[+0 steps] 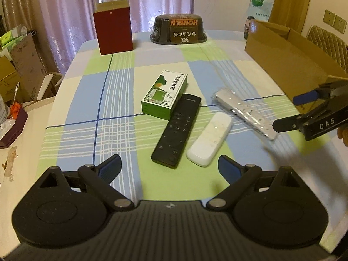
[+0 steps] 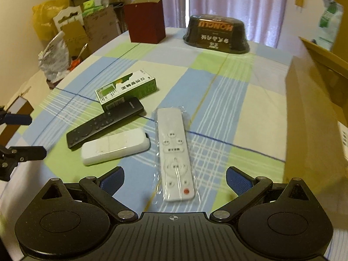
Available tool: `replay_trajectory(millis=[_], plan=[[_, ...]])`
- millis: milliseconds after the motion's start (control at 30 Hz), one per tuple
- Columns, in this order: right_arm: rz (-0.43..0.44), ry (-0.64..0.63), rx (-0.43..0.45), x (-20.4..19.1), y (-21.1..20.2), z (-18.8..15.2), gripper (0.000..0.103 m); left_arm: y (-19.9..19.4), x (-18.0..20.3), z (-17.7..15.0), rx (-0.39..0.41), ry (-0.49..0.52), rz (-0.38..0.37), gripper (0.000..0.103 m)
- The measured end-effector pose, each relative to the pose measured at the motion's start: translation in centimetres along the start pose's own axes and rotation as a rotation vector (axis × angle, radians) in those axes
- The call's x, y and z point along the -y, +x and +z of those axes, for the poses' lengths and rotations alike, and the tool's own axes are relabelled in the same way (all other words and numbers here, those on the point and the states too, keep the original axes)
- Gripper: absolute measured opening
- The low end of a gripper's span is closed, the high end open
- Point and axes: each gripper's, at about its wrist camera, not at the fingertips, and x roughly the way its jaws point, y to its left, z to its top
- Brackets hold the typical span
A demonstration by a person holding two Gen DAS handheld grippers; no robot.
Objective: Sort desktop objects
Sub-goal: 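Move both grippers back toward the remotes on the table, then grasp the plastic-wrapped white remote with the right gripper while the left gripper grasps the black remote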
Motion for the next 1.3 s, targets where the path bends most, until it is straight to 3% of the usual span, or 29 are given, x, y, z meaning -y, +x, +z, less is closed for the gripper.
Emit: replay_trajectory(millis=[33,133,400,500,733,800,867,933,1067,1133,1300], plan=[[0.002,-0.006,-0.004,0.2,0.5,0.1,0.102,0.6,-0.2,0.1,-0.003,0.005,-0.004,0.089],[0.012,-0.019,-0.022,0.5,2.0,0.5,0.085,2.2,-0.6,0.5,-0.015,0.037,-0.013,0.08],[0.021,-0.039,-0.051,1.2,5.0,1.1,0.085,5.0,-1.6,1.5,-0.027,0.109,-0.021,0.076],[0.027,-0.038,-0.058,1.6,6.1,1.6,0.073,5.3,-2.0,1.6,-0.024,0.109,-0.021,0.076],[0.057,-0.022,-0.036,2.1,7.8,3.4,0.073,6.1,-2.5,1.8,-0.031,0.105,-0.033,0.076],[0.048,-0.04,-0.038,1.8,8.0,3.7,0.066,6.4,-2.5,1.9,-0.034,0.109,-0.038,0.076],[0.042,-0.073,-0.041,1.3,8.0,3.8,0.048,6.8,-2.5,2.1,-0.036,0.117,-0.041,0.076],[0.033,-0.091,-0.05,0.9,7.8,3.6,0.038,7.2,-2.4,2.5,-0.036,0.124,-0.042,0.076],[0.016,-0.037,-0.063,1.4,7.0,2.8,0.038,7.9,-2.3,3.3,-0.036,0.14,-0.052,0.072],[0.013,-0.005,-0.062,1.8,6.4,2.2,0.038,8.5,-2.2,3.7,-0.042,0.157,-0.059,0.065],[0.019,0.059,-0.053,2.6,4.8,0.5,0.038,9.5,-1.3,4.5,-0.052,0.197,-0.115,0.062]])
